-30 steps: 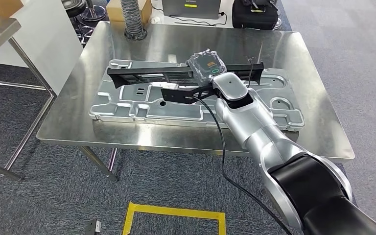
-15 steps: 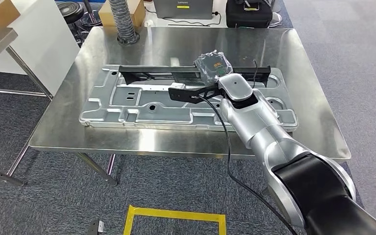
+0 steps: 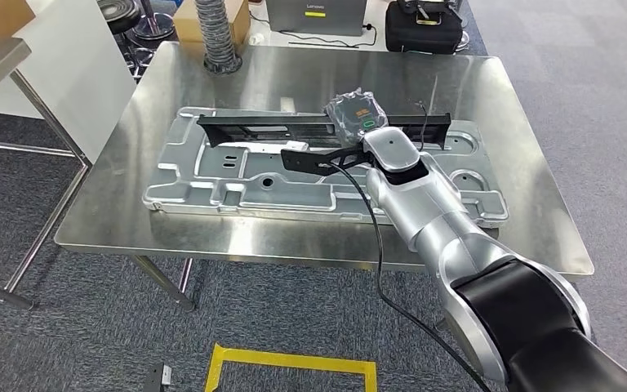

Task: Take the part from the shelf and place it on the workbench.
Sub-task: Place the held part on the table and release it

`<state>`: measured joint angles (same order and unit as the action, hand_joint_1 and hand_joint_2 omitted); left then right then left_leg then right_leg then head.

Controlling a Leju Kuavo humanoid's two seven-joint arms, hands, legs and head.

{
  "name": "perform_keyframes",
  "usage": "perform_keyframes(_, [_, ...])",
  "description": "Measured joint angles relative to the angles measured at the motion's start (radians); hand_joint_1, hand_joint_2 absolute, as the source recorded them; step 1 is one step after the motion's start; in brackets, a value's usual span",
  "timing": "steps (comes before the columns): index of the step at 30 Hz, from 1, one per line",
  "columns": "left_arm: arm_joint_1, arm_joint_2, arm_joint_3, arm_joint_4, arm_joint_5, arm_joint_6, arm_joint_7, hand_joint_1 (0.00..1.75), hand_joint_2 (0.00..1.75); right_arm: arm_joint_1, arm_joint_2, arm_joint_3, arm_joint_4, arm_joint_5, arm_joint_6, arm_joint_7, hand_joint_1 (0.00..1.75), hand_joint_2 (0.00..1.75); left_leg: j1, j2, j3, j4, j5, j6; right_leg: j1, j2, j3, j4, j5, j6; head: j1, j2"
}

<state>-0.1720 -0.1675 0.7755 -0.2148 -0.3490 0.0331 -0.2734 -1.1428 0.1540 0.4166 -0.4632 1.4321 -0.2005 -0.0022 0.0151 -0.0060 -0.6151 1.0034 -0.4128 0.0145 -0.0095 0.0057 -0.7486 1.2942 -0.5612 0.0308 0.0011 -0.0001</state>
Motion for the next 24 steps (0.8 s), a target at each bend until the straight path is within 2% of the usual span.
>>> perform_keyframes(1, [0.000,0.000,0.000,0.000,0.000,-0.002,0.000,0.00,1.75,0.003,0.000,0.000,0.001,0.002,0.000,0.001,1.75,1.75,0.000,0.000,0.000,0.001,-0.001,0.000,-0.003,0.000,-0.006,0.006,0.011,0.002,0.000,0.000])
perform_keyframes(2, [0.000,0.000,0.000,0.000,0.000,-0.004,0.000,0.00,1.75,0.004,0.000,0.000,0.003,0.004,0.000,0.002,1.75,1.75,0.001,-0.001,0.001,0.003,-0.002,-0.002,-0.005,-0.001,0.006,-0.026,0.038,0.002,0.000,0.000])
perform_keyframes(4, [0.000,0.000,0.000,0.000,0.000,-0.012,0.000,0.00,1.75,0.003,0.000,0.000,0.003,0.006,0.000,0.004,1.75,1.75,0.001,-0.003,0.001,0.009,-0.008,-0.008,-0.008,-0.003,0.069,-0.163,0.105,0.000,0.000,0.000])
perform_keyframes(5, [-0.001,0.000,0.000,0.000,0.000,-0.015,-0.001,0.00,1.75,0.002,0.000,0.000,0.003,0.006,0.000,0.005,1.75,1.75,-0.001,-0.003,0.001,0.012,-0.011,-0.013,-0.006,-0.003,0.096,-0.221,0.126,-0.004,0.000,0.000])
perform_keyframes(6, [-0.001,0.000,0.000,0.000,0.000,-0.018,-0.002,0.00,1.75,0.002,0.000,0.000,0.003,0.007,0.000,0.007,1.75,1.75,-0.003,-0.003,0.000,0.015,-0.013,-0.017,-0.005,-0.003,0.112,-0.256,0.135,-0.009,-0.001,0.000])
perform_keyframes(7, [-0.001,0.000,0.000,0.000,0.000,-0.019,-0.002,0.00,1.75,0.002,0.001,0.000,0.003,0.008,0.000,0.011,1.75,1.75,-0.004,-0.003,0.000,0.015,-0.014,-0.022,-0.002,-0.003,0.117,-0.268,0.134,-0.015,-0.002,0.000])
perform_keyframes(10, [-0.001,0.001,0.000,0.000,-0.003,-0.022,-0.004,0.00,1.75,0.004,0.000,-0.001,0.003,0.018,-0.002,0.029,1.75,1.75,-0.002,-0.001,-0.002,0.020,-0.022,-0.040,-0.001,-0.002,0.120,-0.276,0.139,-0.036,-0.002,0.000])
perform_keyframes(12, [-0.001,0.002,0.000,0.000,-0.006,-0.024,-0.005,0.00,1.75,0.004,0.000,-0.002,0.004,0.024,-0.007,0.040,1.75,1.75,-0.001,0.001,-0.031,0.088,-0.066,-0.049,-0.003,-0.003,0.123,-0.282,0.142,-0.047,-0.004,0.000])
perform_keyframes(14, [0.000,0.002,0.000,0.000,-0.007,-0.026,-0.007,0.00,1.75,0.007,0.000,-0.008,0.007,0.027,-0.015,0.050,1.75,1.75,0.000,0.001,-0.092,0.226,-0.130,-0.054,0.000,-0.002,0.124,-0.282,0.140,-0.052,-0.004,0.000])
perform_keyframes(15, [0.000,0.003,0.000,0.000,-0.007,-0.026,-0.008,0.00,1.75,0.009,-0.001,-0.013,0.010,0.029,-0.019,0.055,1.75,1.75,0.000,0.001,-0.119,0.282,-0.148,-0.055,0.002,-0.002,0.125,-0.281,0.140,-0.053,-0.004,0.000])
perform_keyframes(16, [0.001,0.003,0.000,0.000,-0.007,-0.026,-0.009,0.00,1.75,0.011,-0.002,-0.018,0.013,0.033,-0.021,0.060,1.75,1.75,0.000,0.001,-0.131,0.304,-0.146,-0.054,0.003,-0.002,0.126,-0.280,0.139,-0.054,-0.004,0.000])
perform_keyframes(17, [0.002,0.004,0.000,0.000,-0.007,-0.025,-0.011,0.00,1.75,0.013,-0.003,-0.022,0.016,0.038,-0.024,0.066,1.75,1.75,0.000,0.001,-0.122,0.284,-0.125,-0.051,0.005,-0.001,0.127,-0.280,0.138,-0.054,-0.004,0.000])
perform_keyframes(19, [0.002,0.005,0.000,0.000,-0.007,-0.023,-0.015,0.00,1.75,0.014,-0.005,-0.031,0.019,0.051,-0.033,0.080,1.75,1.75,-0.001,0.001,-0.060,0.150,-0.055,-0.041,0.007,0.001,0.131,-0.278,0.134,-0.052,-0.004,0.000])
perform_keyframes(20, [0.002,0.006,0.000,0.000,-0.007,-0.021,-0.017,0.00,1.75,0.013,-0.007,-0.036,0.021,0.056,-0.040,0.088,1.75,1.75,-0.004,0.001,-0.028,0.083,-0.031,-0.035,0.008,0.001,0.131,-0.277,0.133,-0.050,-0.004,0.000])
perform_keyframes(21, [0.001,0.006,0.000,0.000,-0.007,-0.019,-0.019,0.00,1.75,0.011,-0.009,-0.041,0.023,0.061,-0.046,0.094,1.75,1.75,-0.007,0.001,-0.007,0.039,-0.018,-0.030,0.009,0.001,0.129,-0.276,0.133,-0.046,-0.004,0.000])
perform_keyframes(22, [0.001,0.007,0.000,0.000,-0.007,-0.017,-0.020,0.00,1.75,0.011,-0.011,-0.046,0.026,0.066,-0.050,0.101,1.75,1.75,-0.010,0.000,0.001,0.019,-0.017,-0.026,0.009,0.001,0.128,-0.277,0.133,-0.041,-0.003,0.000])
perform_keyframes(24, [0.002,0.007,0.000,0.000,-0.007,-0.015,-0.023,0.00,1.75,0.011,-0.017,-0.056,0.032,0.072,-0.053,0.109,1.75,1.75,-0.010,0.000,0.003,0.013,-0.015,-0.018,0.009,0.001,0.126,-0.279,0.134,-0.030,-0.004,0.000])
